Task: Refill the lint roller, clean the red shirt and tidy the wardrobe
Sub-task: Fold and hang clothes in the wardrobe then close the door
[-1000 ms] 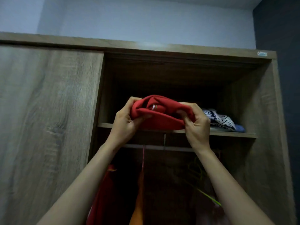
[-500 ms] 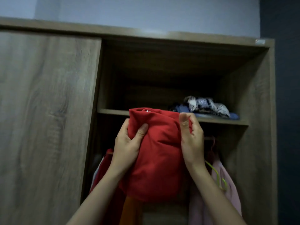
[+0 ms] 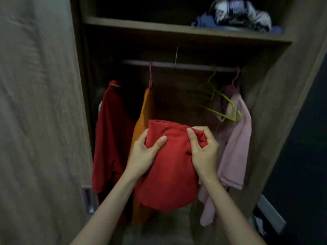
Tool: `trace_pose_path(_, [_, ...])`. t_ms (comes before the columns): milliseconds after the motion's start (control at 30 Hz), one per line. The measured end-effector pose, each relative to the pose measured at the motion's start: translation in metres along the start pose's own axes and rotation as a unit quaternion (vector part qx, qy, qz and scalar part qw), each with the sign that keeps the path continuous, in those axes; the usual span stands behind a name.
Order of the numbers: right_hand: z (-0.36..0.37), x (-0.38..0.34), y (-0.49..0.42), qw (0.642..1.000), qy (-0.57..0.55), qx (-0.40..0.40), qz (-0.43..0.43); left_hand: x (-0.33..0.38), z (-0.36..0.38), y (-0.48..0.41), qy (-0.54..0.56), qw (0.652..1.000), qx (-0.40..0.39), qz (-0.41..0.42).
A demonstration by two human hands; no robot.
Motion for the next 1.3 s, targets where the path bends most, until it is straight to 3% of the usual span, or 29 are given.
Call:
trace_pose_path(133, [-0.007,0.022,0.019,0.999,0.013,-0.027,0.046,-0.018,0.004,0.014,-0.032,0.999,-0.006,0.010])
trace_pose_path(300, [0.000,0.024,0.027,0.994,0.038,-0.093,0.031,-0.033,0.008,0.023,-0.037,0.999,-0.004,0.019])
trace_pose_path(467, [0.003,0.049,0.038,0.987,0.045,-0.118,0.096,-0.053,0.014,0.029,-0.032,0.999,-0.021,0.012])
trace_pose_path(700, [0.010,0.057,0.052,0.980,0.039,-0.171,0.096,-0.075,0.018,0.034,-0.035,0.999,-0.029,-0.012])
trace_pose_path(900, [0.012,0.083,0.069,0.961,0.115,-0.207,0.144,-0.079,0.017,0.038,-0.054,0.998,-0.014,-0.005])
trace_pose_path(1033, [0.014,0.089,0.074,0.959,0.096,-0.200,0.178,-0.083,0.019,0.042,-0.037,0.999,0.000,-0.025])
trace_pose_path(1300, [-0.008,0.090,0.071,0.978,-0.033,-0.062,0.196,-0.102,0.017,0.048,-0.009,0.996,0.053,-0.069])
Point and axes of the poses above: each hand's wrist, its own y-axis away from the middle knuckle, its own z-axis out of the palm, x = y × z, the point moved 10 cm from there along -y, towards the middle knuckle, and after that the axes turned 14 degrees about -y, right-handed, at the moved point
